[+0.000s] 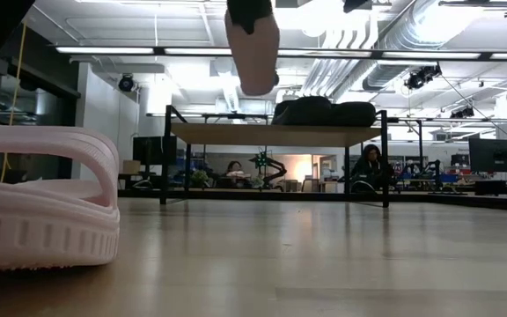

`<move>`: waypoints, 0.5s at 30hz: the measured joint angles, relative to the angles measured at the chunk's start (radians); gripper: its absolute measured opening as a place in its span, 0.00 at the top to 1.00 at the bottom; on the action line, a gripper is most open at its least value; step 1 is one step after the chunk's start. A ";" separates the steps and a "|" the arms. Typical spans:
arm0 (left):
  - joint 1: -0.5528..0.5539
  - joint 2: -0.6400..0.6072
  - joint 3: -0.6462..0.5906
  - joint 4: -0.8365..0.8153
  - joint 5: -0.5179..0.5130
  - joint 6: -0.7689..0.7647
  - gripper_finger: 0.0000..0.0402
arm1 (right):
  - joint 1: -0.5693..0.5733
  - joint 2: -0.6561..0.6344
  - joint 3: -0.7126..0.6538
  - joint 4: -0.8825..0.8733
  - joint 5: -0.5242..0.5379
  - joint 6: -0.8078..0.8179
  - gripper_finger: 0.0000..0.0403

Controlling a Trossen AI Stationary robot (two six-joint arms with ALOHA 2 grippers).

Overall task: Pick and place slides into the shelf
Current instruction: Put the right pink slide on the shelf

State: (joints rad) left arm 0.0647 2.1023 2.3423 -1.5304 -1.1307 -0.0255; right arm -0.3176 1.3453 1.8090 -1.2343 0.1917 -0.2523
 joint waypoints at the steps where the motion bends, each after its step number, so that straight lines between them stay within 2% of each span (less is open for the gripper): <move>1: 0.002 0.009 0.001 -0.002 -0.001 -0.001 0.93 | 0.000 0.000 0.000 0.000 -0.001 -0.007 0.73; 6: 0.029 0.052 -0.002 -0.038 -0.039 -0.019 0.93 | 0.000 -0.013 0.000 0.004 -0.001 -0.028 0.73; 15: 0.054 0.081 -0.001 -0.036 0.000 -0.055 0.93 | 0.000 -0.050 0.000 0.003 -0.008 -0.032 0.73</move>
State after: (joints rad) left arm 0.1187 2.1830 2.3413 -1.5667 -1.1302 -0.0804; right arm -0.3176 1.2955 1.8091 -1.2311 0.1838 -0.2843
